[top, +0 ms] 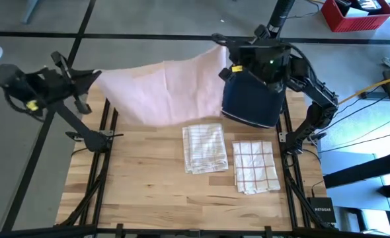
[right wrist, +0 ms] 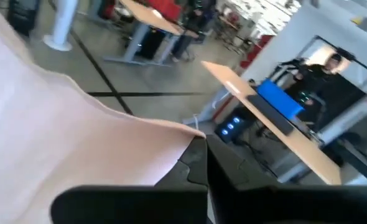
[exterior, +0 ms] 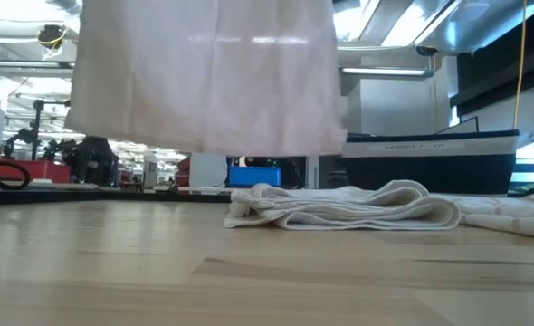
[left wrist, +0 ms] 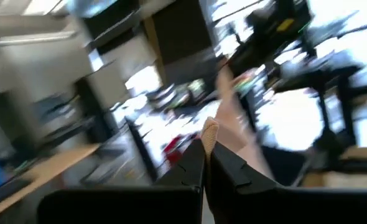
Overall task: Fold towel
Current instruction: Fold the light pink towel
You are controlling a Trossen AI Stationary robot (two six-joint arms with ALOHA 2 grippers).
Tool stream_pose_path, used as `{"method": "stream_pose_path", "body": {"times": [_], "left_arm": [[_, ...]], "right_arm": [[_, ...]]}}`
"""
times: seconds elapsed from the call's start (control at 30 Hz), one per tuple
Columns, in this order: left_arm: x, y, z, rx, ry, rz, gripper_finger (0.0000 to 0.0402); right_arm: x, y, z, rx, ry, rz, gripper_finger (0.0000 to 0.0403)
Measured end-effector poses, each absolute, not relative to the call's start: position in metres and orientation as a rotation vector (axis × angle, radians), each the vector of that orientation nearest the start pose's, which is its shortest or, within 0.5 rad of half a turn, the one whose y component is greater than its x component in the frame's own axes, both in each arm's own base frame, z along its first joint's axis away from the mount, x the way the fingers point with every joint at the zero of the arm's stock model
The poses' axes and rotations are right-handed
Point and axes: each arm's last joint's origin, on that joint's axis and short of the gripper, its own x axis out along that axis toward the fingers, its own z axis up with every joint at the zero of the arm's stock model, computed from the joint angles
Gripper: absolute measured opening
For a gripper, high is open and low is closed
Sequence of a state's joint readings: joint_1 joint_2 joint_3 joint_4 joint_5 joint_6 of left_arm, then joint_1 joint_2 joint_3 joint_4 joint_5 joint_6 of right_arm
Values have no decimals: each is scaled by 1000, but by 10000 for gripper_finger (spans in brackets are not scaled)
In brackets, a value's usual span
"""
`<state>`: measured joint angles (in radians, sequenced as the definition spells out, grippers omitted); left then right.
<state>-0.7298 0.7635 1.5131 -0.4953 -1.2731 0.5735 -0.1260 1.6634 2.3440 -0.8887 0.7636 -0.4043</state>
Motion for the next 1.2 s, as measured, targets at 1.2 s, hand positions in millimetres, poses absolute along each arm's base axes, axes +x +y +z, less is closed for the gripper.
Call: {"method": "stream_pose_path", "body": {"times": [1.2], "left_arm": [[136, -306, 306, -69, 632, -145, 1]], "right_arm": [[238, 252, 348, 262, 911, 85, 1]]}}
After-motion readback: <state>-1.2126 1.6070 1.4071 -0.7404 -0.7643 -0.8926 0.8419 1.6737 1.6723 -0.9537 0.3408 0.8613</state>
